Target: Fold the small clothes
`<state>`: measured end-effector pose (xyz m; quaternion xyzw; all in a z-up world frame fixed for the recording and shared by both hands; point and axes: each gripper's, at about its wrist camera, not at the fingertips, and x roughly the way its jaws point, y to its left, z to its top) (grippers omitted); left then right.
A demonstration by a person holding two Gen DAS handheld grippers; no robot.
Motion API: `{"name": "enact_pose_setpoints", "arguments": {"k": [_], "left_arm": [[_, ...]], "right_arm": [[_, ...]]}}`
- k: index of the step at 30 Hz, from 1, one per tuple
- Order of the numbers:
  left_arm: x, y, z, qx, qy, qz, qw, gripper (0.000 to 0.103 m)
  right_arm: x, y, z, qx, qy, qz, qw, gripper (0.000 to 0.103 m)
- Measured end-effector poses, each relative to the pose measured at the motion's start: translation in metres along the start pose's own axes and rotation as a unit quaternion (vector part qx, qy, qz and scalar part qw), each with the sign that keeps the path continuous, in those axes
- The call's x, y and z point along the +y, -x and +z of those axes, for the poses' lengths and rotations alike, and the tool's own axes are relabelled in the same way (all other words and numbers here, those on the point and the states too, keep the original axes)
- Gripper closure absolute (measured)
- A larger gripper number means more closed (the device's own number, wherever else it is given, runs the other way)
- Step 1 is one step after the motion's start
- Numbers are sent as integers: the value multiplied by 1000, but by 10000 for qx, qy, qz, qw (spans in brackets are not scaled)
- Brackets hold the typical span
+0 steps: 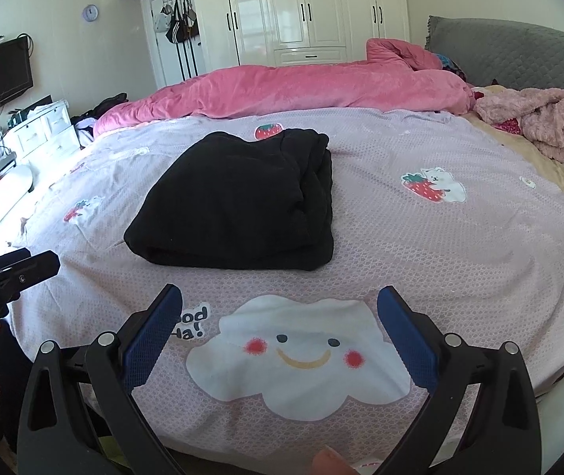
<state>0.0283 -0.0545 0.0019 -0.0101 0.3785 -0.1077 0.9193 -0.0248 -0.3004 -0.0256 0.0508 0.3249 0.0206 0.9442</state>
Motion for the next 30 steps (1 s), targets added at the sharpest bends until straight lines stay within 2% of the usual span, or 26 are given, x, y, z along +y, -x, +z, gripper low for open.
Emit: {"name": "enact_pose_setpoints", "arguments": {"k": [30], "left_arm": [[1,3,0,19,21,283,9996,9]], "right_arm": [[1,1,2,-24,8,15,10000,5]]}}
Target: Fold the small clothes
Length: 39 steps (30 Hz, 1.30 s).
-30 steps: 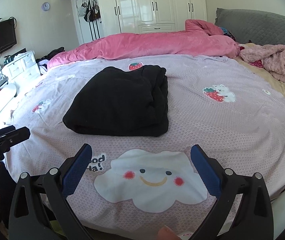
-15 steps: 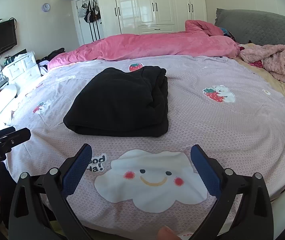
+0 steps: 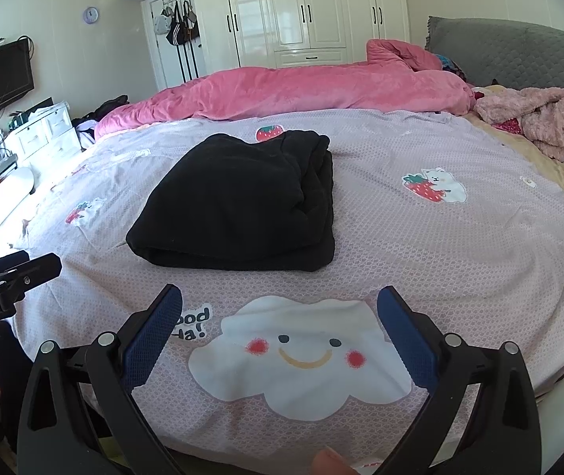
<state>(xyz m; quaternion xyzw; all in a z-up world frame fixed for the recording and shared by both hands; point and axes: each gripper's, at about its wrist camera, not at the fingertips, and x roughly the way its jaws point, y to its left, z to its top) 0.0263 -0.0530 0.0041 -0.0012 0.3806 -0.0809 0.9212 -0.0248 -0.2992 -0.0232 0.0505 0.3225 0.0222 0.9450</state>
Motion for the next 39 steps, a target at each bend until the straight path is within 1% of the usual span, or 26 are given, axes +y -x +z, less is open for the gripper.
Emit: {"name": "enact_pose_setpoints", "arguments": {"k": [19,39], "left_arm": [[1,1,1,-4,-64,19,10000,9],[7,0,1,19,22,126,9999,9]], "right_arm": [[-1,1,-1,-17,-35,-37,10000,5],[2,-2,2,36,-9,-59,10000,5]]}}
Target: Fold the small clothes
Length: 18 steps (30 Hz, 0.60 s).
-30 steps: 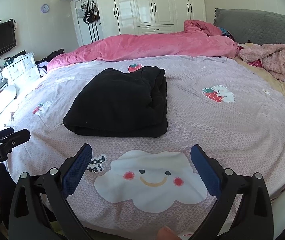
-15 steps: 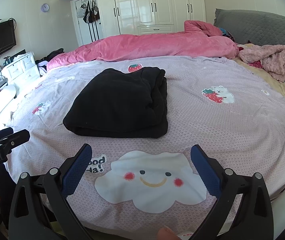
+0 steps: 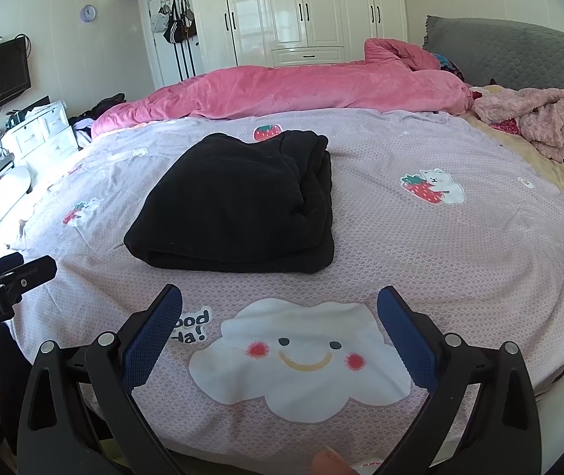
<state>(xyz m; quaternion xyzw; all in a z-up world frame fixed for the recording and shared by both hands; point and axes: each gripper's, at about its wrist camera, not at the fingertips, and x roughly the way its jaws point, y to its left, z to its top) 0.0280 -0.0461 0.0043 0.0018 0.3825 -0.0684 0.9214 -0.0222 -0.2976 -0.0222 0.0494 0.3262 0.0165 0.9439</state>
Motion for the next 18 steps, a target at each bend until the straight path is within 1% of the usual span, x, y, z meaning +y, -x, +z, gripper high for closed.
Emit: {"name": "enact_pose_setpoints", "arguments": {"k": [5,14,18], "left_arm": [[0,0,0,-3,15,-16,10000,9],[-1,0,-1,11,7,124,9999,9],[0,1,0,23,36,28,10000,9]], "right_arm": [[1,0,0,-3,3,-15,10000,5],[2,-3,0,24,3,-37,10000,5],[1,-3,-2,43,-30,-50,10000,5]]}}
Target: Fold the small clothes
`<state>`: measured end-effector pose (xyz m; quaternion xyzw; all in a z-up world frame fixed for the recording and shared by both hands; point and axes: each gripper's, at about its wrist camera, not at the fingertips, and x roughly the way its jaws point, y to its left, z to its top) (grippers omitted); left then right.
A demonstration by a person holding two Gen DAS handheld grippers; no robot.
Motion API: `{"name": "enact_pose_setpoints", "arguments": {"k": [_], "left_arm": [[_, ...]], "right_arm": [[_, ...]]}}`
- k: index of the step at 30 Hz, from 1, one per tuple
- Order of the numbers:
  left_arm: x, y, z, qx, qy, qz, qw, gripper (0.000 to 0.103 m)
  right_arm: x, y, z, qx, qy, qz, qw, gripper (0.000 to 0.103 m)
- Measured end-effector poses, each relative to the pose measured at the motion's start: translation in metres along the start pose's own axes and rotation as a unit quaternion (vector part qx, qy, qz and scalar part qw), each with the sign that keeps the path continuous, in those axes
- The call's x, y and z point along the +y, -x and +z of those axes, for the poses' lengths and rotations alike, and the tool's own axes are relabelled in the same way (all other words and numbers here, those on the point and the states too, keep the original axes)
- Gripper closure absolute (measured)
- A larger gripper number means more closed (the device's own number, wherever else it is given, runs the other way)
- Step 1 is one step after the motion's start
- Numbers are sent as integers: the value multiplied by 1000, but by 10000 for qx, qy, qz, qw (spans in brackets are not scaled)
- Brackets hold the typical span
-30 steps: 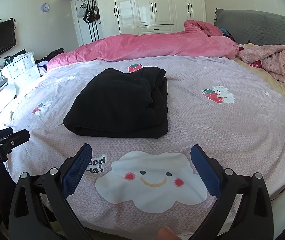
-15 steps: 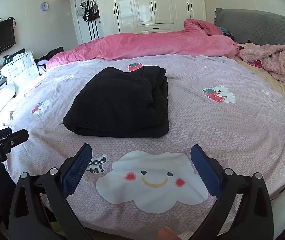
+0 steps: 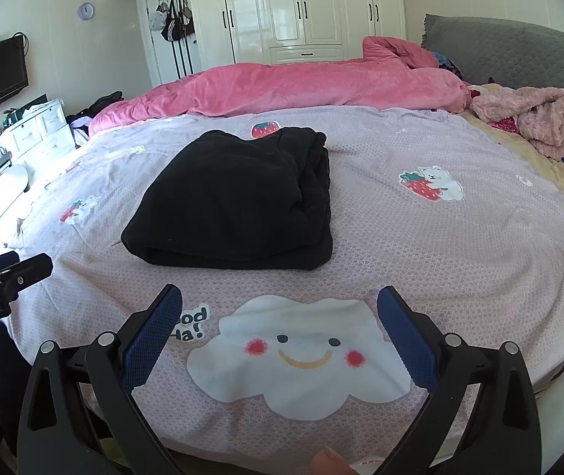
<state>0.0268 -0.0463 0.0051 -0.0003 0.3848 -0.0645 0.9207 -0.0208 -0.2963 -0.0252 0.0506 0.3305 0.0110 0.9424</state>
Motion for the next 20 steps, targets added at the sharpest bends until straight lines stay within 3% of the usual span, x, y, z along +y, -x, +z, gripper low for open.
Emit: {"name": "enact_pose_setpoints", "arguments": {"k": [5,8,13,15,17,20], "left_arm": [[4,-1,1,80,135,59,9999,9],[13,-1,3,75,251,-43,9996,9],[67,-16,17,278,801,4,9964,9],[113,-32,25,455,1132,289,9921,9],[160,-46,33,628,1423,578,9861,9],[243,-64,47,680,1723,1465,9717,9]], "right_arm": [[-7,-1,-4,54,-115,-119,9998,5],[-18,0,-3,52,-300,-415,9987,5],[-73,11,-3,-112,-1090,-1322,9852,5],[-111,21,-9,-239,-1548,-1861,9700,5],[-162,34,-24,-301,-2000,-2666,9424,5],[-251,59,-59,40,-2986,-3730,8784,5]]}}
